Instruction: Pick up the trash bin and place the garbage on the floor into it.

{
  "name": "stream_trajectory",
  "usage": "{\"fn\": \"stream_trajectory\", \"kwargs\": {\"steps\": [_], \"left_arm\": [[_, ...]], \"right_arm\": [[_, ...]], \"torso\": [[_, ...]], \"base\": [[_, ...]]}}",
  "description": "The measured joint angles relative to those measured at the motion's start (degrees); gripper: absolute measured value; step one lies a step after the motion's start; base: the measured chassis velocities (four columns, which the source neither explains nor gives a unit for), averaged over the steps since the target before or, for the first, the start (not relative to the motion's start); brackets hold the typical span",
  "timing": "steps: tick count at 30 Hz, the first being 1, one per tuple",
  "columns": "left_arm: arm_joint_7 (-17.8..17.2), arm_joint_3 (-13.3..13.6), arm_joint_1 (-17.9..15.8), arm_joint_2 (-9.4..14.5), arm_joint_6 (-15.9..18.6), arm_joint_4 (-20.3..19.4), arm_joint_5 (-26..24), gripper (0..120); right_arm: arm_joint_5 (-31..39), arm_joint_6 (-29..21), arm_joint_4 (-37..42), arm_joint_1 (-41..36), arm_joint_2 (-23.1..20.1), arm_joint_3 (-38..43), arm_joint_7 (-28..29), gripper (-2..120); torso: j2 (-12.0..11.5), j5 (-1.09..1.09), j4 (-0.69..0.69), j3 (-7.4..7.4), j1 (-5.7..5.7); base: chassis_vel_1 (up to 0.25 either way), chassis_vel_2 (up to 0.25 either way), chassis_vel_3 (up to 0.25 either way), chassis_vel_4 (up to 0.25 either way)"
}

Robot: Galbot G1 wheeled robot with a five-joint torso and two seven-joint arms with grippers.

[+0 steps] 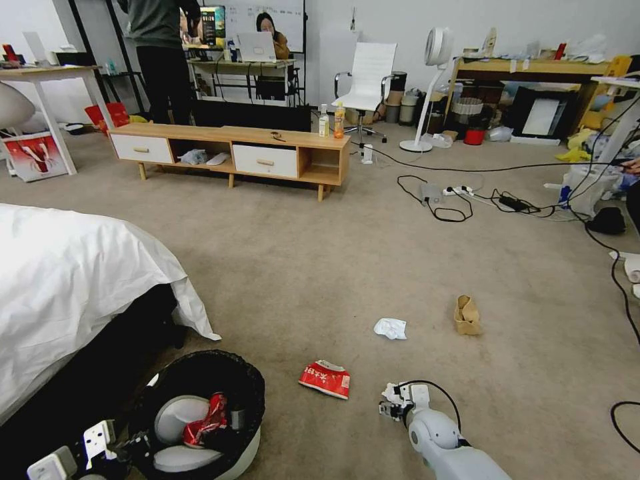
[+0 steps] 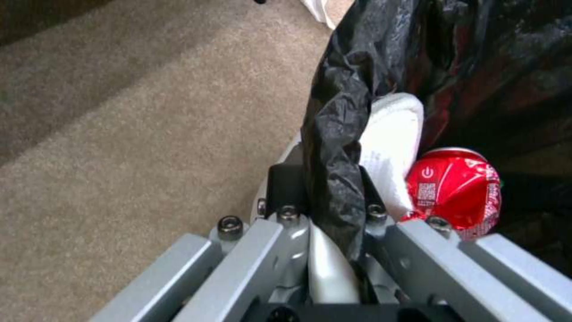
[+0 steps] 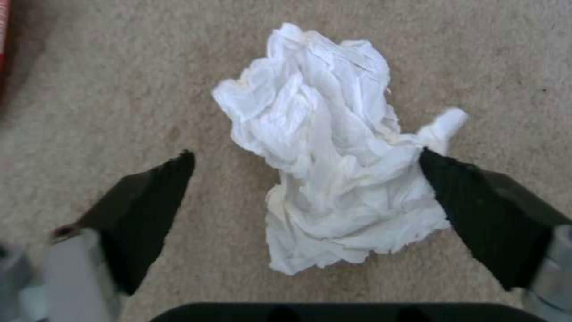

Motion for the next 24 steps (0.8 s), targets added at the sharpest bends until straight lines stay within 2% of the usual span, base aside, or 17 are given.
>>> {"fn": "stream_trajectory", "kwargs": {"steps": [1, 3, 4, 6, 7, 8, 9, 11, 15, 17, 19, 20, 24], "left_arm": [[0.0, 0.0, 0.0, 0.0, 0.0, 0.0, 0.0, 3], [0.0, 0.0, 0.0, 0.0, 0.0, 0.0, 0.0, 3], [0.0, 0.0, 0.0, 0.0, 0.0, 0.0, 0.0, 3], [0.0, 0.0, 0.0, 0.0, 0.0, 0.0, 0.0, 3], [0.0, 0.0, 0.0, 0.0, 0.0, 0.0, 0.0, 3], [0.0, 0.1, 0.0, 0.0, -0.1, 0.0, 0.0, 3], [0.0, 0.1, 0.0, 0.0, -0.1, 0.0, 0.0, 3], [0.0, 0.1, -0.2, 0.0, -0.1, 0.2, 0.1, 3], [0.0, 0.2, -0.2, 0.1, -0.1, 0.3, 0.1, 3], [0.0, 0.3, -0.4, 0.1, -0.1, 0.4, 0.1, 3], [0.0, 0.3, -0.5, 0.1, -0.1, 0.5, 0.1, 3], [0.0, 0.4, -0.5, 0.1, -0.1, 0.5, 0.1, 3], [0.0, 0.4, -0.6, 0.1, -0.2, 0.7, 0.2, 3]], "right_arm": [[0.0, 0.0, 0.0, 0.0, 0.0, 0.0, 0.0, 92], [-0.4, 0.3, -0.5, 0.0, 0.1, 0.1, -0.1, 81], [-0.4, 0.3, -0.5, 0.0, 0.1, 0.1, -0.1, 81], [-0.6, 0.5, -0.9, 0.0, 0.1, 0.3, -0.1, 71], [-0.6, 0.5, -0.9, 0.0, 0.1, 0.3, -0.1, 71], [-0.7, 0.6, -1.0, 0.0, 0.1, 0.4, -0.2, 63], [-0.7, 0.6, -1.0, 0.0, 0.1, 0.4, -0.2, 63], [-0.8, 0.9, -1.0, -0.2, 0.0, 0.4, -0.3, 52], [-0.9, 0.9, -1.0, -0.2, -0.1, 0.5, -0.4, 44], [-1.0, 1.1, -1.0, -0.2, -0.2, 0.5, -0.4, 31], [-1.0, 1.2, -1.0, -0.2, -0.2, 0.5, -0.5, 28], [-1.2, 1.4, -1.1, -0.2, -0.2, 0.5, -0.5, 21], [-1.4, 1.6, -1.1, -0.4, -0.2, 0.5, -0.7, 16]], "torso": [[0.0, 0.0, 0.0, 0.0, 0.0], [0.0, 0.0, 0.0, 0.0, 0.0], [0.0, 0.0, 0.0, 0.0, 0.0], [0.0, 0.0, 0.0, 0.0, 0.0], [0.0, 0.0, 0.0, 0.0, 0.0], [0.0, 0.0, 0.0, 0.0, 0.0], [0.0, 0.0, 0.0, 0.0, 0.0], [0.0, 0.0, 0.0, 0.0, 0.0], [0.0, 0.0, 0.0, 0.0, 0.0], [0.0, 0.0, -0.01, 0.0, 0.0], [0.0, 0.0, 0.0, 0.0, 0.0], [0.0, 0.0, 0.0, 0.0, 0.0], [0.0, 0.0, 0.0, 0.0, 0.0]], "base": [[0.0, 0.0, 0.0, 0.0], [0.0, 0.0, 0.0, 0.0], [0.0, 0.0, 0.0, 0.0], [0.0, 0.0, 0.0, 0.0], [0.0, 0.0, 0.0, 0.0], [0.0, 0.0, 0.0, 0.0], [0.0, 0.0, 0.0, 0.0], [0.0, 0.0, 0.0, 0.0], [0.0, 0.0, 0.0, 0.0], [0.0, 0.0, 0.0, 0.0], [0.0, 0.0, 0.0, 0.0], [0.0, 0.0, 0.0, 0.0], [0.0, 0.0, 0.0, 0.0]]}}
